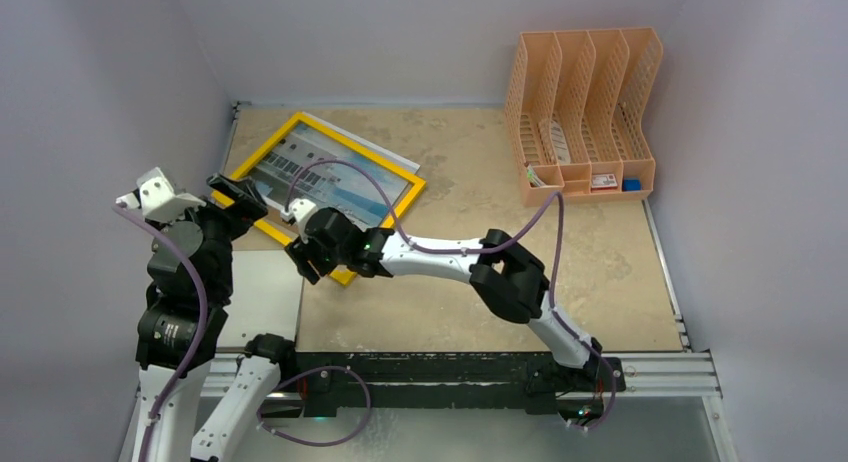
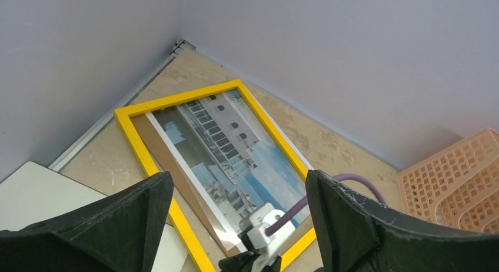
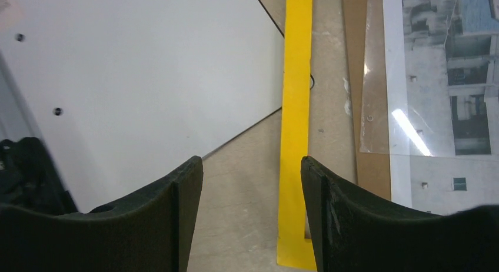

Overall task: Put the photo into the frame
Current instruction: Turn over the photo frame at the center of the board.

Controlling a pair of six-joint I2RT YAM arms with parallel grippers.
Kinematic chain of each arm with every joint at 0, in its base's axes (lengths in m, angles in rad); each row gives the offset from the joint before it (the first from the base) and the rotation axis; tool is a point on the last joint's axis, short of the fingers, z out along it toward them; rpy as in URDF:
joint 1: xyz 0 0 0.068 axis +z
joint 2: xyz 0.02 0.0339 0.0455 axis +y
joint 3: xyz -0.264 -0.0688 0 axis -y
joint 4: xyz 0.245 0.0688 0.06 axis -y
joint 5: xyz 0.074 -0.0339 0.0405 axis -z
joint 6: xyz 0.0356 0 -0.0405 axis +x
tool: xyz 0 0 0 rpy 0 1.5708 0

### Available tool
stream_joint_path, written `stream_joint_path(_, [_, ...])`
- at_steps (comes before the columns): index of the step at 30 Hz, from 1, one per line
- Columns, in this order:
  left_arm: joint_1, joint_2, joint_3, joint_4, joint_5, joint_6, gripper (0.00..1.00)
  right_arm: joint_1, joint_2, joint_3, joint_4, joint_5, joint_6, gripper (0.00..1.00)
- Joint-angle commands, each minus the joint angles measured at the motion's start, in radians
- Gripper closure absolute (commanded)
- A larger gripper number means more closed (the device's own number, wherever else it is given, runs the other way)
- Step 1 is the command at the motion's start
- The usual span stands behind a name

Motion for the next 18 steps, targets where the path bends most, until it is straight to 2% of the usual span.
stream_joint_path(1, [0.006,0.004,0.026,-0.026,-0.035,-0.05,0.13,0.012,0.019,0.057,-0.047,0.155,-0.085,0.35])
stream_joint_path(6, [0.006,0.018,0.016,-0.02,-0.041,-0.066,0.14,0.037,0.046,0.066,-0.08,0.24,-0.117,0.35])
stream_joint_path(13, [0.006,0.033,0.001,-0.017,-0.042,-0.083,0.14,0.057,0.078,0.046,-0.095,0.225,-0.149,0.36])
stream_joint_path(18, [0.006,0.037,-0.011,-0.017,-0.041,-0.088,0.14,0.066,0.108,0.048,-0.101,0.228,-0.158,0.41])
